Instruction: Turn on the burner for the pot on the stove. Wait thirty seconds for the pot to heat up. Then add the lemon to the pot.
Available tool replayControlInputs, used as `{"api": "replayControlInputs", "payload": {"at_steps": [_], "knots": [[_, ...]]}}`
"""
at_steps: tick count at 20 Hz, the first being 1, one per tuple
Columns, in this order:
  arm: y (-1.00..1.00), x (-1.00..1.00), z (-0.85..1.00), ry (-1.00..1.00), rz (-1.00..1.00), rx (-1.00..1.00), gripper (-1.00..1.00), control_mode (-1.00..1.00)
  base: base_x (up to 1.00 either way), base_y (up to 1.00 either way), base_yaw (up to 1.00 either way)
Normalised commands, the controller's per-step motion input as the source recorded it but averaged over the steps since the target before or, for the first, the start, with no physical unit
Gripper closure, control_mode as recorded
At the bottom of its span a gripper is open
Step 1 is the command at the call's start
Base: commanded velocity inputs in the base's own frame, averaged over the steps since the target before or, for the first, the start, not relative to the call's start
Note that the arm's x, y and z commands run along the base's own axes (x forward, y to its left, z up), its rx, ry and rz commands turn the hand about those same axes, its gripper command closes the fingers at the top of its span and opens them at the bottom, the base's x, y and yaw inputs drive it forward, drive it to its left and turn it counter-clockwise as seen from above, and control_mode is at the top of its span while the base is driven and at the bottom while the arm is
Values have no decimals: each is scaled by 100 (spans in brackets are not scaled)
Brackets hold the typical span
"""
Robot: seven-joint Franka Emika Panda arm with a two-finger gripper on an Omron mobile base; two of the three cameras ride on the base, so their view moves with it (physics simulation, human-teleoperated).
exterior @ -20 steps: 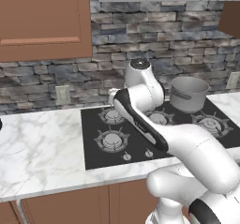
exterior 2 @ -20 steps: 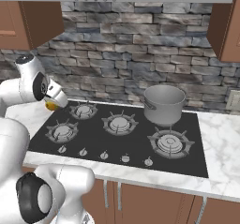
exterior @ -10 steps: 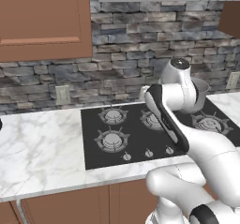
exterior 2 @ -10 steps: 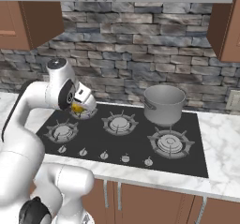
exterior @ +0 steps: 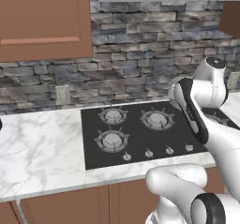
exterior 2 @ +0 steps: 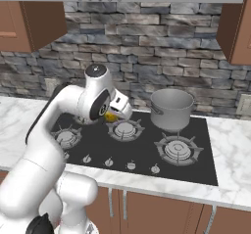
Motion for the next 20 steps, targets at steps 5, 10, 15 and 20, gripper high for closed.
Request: {"api": "replayControlInputs", "payload": {"at_steps": [5,10,15,20], "knots": [[-86,45,22,3,-2,0,100,-100,0,0,0],[-58,64,33,7,-5,0,100,-100,0,0,0],[-31,61,35,6,-6,0,100,-100,0,0,0],[-16,51,6,0,-2,0,100,-100,0,0,0]]}}
